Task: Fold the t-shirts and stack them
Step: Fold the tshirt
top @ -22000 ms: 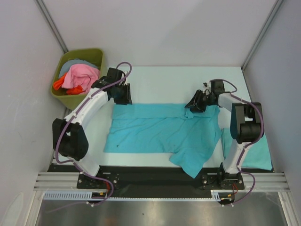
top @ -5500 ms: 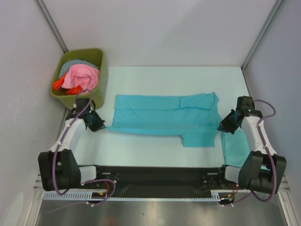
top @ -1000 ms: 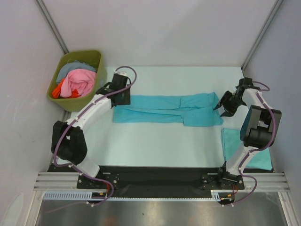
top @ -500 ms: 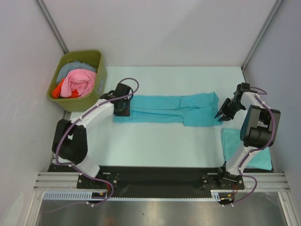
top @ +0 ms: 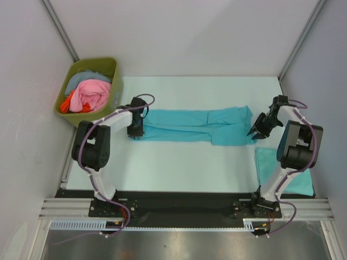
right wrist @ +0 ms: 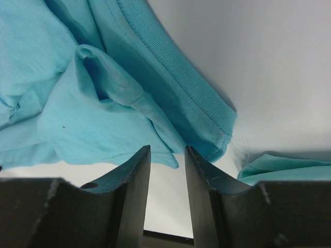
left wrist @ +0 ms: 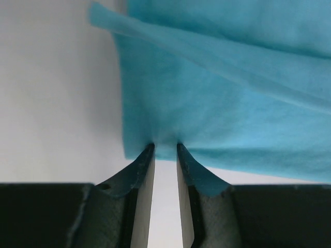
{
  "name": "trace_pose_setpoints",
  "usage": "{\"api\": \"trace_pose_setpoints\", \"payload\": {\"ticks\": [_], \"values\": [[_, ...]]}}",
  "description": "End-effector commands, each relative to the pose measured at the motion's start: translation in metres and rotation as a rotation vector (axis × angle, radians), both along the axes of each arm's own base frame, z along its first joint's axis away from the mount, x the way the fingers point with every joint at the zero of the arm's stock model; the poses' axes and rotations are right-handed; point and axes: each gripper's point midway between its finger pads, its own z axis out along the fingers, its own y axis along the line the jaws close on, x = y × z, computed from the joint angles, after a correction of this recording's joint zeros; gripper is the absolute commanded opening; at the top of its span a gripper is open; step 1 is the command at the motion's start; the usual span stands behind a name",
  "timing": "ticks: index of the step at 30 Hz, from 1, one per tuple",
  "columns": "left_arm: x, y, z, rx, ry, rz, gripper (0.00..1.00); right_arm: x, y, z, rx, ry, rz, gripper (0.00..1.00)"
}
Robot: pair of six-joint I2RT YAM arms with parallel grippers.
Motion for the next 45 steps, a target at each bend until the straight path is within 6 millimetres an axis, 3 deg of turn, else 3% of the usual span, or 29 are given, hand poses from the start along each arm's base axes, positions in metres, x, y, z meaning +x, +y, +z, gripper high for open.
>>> {"api": "trace_pose_setpoints", "payload": {"ticks": [1,9,18,30,38,45], "values": [[0.024,0.016,0.031,-0.007,-0.103,0.063,0.29,0.011,-0.004,0.007,-0.01,-0.038,0.017,0.39],[0.022,0.013,0.052,-0.044,-0.138,0.052,0.34,0.011,0.0,0.001,0.017,-0.028,0.029,0.42],[0.021,0.03,0.028,-0.012,-0.081,0.094,0.34,0.016,0.0,0.003,0.022,-0.031,0.033,0.43],[0.02,0.032,0.013,-0.005,-0.051,0.098,0.33,0.019,0.001,0.001,0.035,-0.028,0.036,0.43],[0.015,0.028,-0.002,-0.027,-0.016,0.092,0.25,0.02,0.001,0.002,0.038,-0.032,0.04,0.43],[0.014,0.028,0.002,-0.028,-0.024,0.088,0.2,0.017,0.002,-0.003,0.047,-0.014,0.043,0.45]]}}
